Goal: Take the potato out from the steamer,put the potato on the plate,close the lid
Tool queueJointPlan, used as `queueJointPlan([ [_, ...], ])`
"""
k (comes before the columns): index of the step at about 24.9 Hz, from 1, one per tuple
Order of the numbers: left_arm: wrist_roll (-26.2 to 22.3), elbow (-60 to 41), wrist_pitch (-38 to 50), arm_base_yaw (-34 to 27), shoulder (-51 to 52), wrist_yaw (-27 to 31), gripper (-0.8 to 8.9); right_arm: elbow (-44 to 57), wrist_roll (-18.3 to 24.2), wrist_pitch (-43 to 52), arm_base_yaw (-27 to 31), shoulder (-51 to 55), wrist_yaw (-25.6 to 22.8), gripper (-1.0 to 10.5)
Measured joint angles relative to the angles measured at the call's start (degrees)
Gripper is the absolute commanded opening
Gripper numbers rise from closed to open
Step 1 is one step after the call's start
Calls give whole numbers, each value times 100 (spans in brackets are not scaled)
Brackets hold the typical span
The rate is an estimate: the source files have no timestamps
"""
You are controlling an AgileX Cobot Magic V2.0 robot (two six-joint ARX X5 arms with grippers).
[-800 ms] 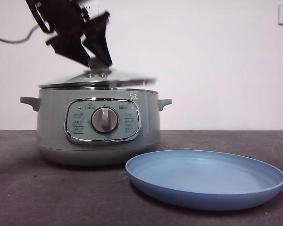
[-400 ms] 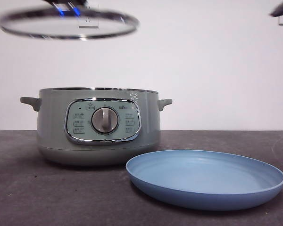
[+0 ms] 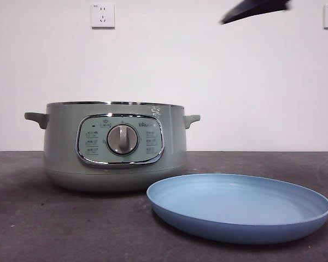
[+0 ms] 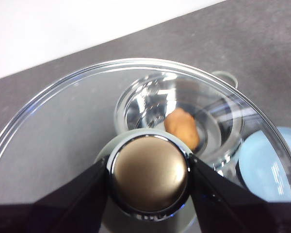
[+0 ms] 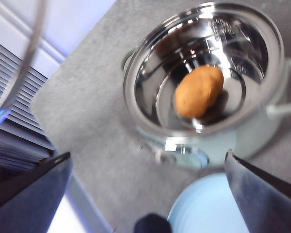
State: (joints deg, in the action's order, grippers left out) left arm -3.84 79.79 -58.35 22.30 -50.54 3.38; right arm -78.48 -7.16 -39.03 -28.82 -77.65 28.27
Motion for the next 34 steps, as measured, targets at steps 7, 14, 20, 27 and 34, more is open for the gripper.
queueJointPlan([
  [7,238,0,-621,0,737,118,-9,-1622,-9,-33,-682,-1711,-859,627],
  [14,337,0,-1165,0,1016,116,-9,-2605,4,254,-1185,-3407,-2031,627],
  [20,343,0,-1178,0,990,98,-9,-2610,7,715,-1248,-4015,-2555,627],
  [27,289,0,-1207,0,992,94,-9,-2610,-17,876,-1248,-4520,-2575,626],
  [34,278,0,-1281,0,992,90,-9,-2618,-42,756,-1272,-4634,-2686,377],
])
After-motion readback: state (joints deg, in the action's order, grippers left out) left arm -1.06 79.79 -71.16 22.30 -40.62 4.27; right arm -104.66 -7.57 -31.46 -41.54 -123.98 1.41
